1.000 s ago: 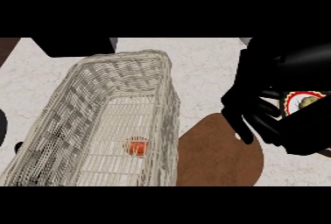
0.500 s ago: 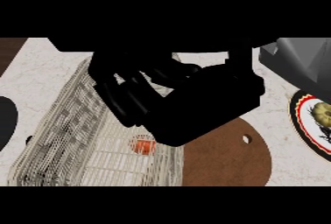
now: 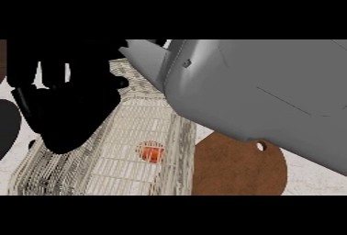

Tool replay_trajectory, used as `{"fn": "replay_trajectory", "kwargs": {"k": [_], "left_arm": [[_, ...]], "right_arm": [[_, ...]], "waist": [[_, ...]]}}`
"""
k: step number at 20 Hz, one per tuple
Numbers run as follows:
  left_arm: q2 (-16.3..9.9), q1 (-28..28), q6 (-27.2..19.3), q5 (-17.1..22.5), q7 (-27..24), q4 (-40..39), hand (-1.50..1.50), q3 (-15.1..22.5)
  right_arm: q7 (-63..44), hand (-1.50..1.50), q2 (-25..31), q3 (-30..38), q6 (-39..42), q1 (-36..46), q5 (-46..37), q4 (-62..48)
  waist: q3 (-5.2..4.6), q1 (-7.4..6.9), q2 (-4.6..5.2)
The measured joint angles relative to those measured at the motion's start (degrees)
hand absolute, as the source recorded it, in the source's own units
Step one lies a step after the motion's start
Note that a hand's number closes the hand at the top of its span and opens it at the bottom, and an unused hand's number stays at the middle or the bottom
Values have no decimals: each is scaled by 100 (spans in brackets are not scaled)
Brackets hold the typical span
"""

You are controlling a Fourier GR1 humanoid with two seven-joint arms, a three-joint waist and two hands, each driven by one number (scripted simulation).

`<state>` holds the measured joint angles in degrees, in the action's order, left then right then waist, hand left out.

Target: Pick the sweet potato from the cutting board and place it in the basket

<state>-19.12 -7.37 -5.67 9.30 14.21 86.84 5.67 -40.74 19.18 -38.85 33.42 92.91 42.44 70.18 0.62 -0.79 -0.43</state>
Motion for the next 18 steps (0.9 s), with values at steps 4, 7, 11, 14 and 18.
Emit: {"fn": "replay_trajectory", "kwargs": {"k": [4, 7, 11, 14, 18], "left_arm": [[72, -10, -11, -43, -65, -27, 0, -3], [115, -8, -44, -85, -72, -26, 0, -19], [109, -11, 39, -61, -57, -23, 0, -60], [111, 11, 41, -67, 23, 5, 0, -80], [153, 44, 24, -166, -39, -3, 0, -54]], "right_arm": [[-173, 150, -258, 32, -154, -286, 31, -292], [-120, 150, -416, 46, -189, -506, -145, -453], [89, 150, -488, 45, -103, -863, -492, -553], [323, 150, -372, -78, -54, -925, -1106, -579], [1010, -150, -251, -279, 183, -974, -1989, -711]], "waist": [[19, 29, 4], [26, 25, 10], [25, 26, 15], [21, 10, 29], [20, -34, 53]]}}
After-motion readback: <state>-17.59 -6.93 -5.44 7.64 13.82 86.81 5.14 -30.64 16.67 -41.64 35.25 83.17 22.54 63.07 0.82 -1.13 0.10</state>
